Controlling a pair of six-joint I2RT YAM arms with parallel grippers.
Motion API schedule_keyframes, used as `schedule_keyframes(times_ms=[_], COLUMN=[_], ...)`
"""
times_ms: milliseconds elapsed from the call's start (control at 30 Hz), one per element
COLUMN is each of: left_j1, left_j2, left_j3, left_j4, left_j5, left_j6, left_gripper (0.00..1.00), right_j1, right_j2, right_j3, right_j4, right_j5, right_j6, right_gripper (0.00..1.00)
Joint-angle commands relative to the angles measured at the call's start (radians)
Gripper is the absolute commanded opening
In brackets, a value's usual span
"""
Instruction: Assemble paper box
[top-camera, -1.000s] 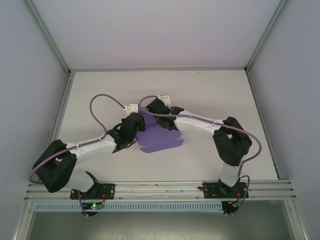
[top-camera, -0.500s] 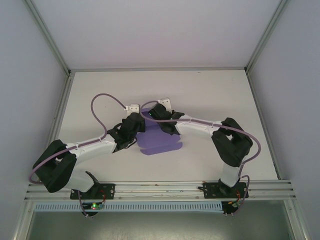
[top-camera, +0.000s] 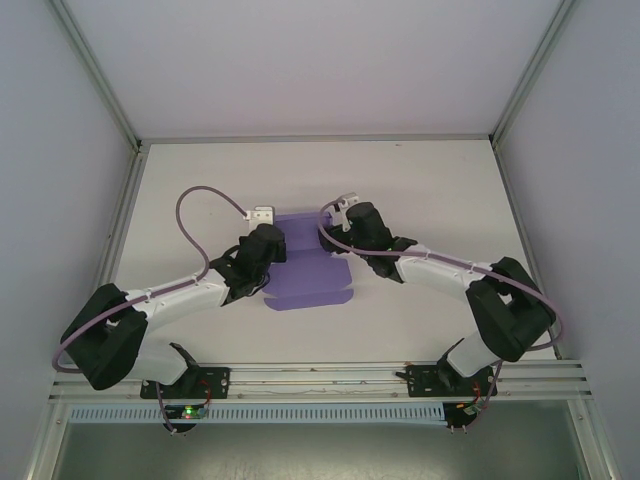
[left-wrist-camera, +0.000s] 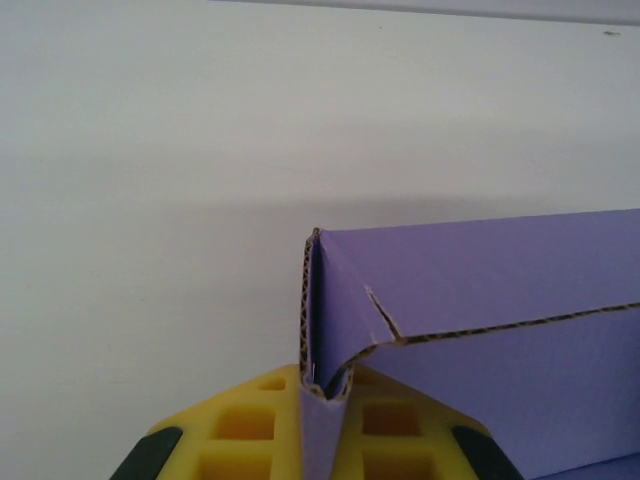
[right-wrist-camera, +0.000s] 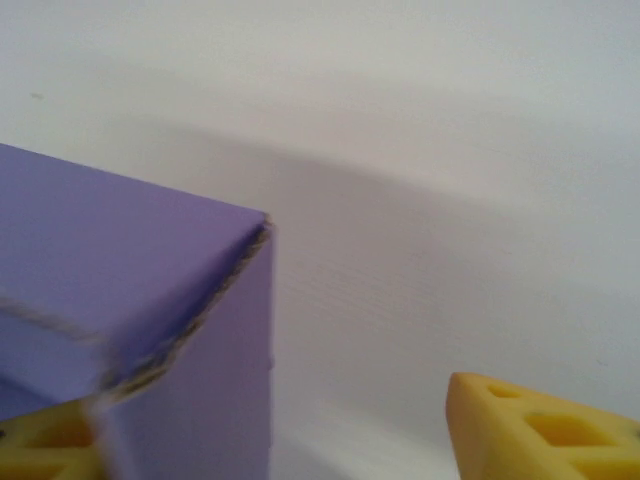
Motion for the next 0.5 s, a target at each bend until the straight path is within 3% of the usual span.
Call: schedule_keyframes(times_ms=[0,167,333,467], left_j1=[0.014,0.014,0.015,0.015], left_j2=[-0.024,-0.025,-0.035,-0.042], left_j3=[-0.013,-0.015,-0.017,-0.014], left_j4=[-0.014,-0.011,-0.008,-0.016], left_j5=[-0.036,-0.031,-0.022,-0.027], left_j6=[0.010,0.019,0.043,0.047], left_gripper=[0.00,0.00,0.00,0.00], right_j1=[-0.006,-0.008,-0.043,-0.075], right_j2=[-0.051,-0.109,-0.221,-0.306], right_j3=[-0.019,-0.042,-0.090,-0.134], right_j4=[0.085,0.088,0.036,-0.099], right_j5=[-0.163,-0.196,-0.105,0.060], right_j6=[-0.047,-0.042,0.057,0.105], right_gripper=[0.75,0.98,0.98,0.98])
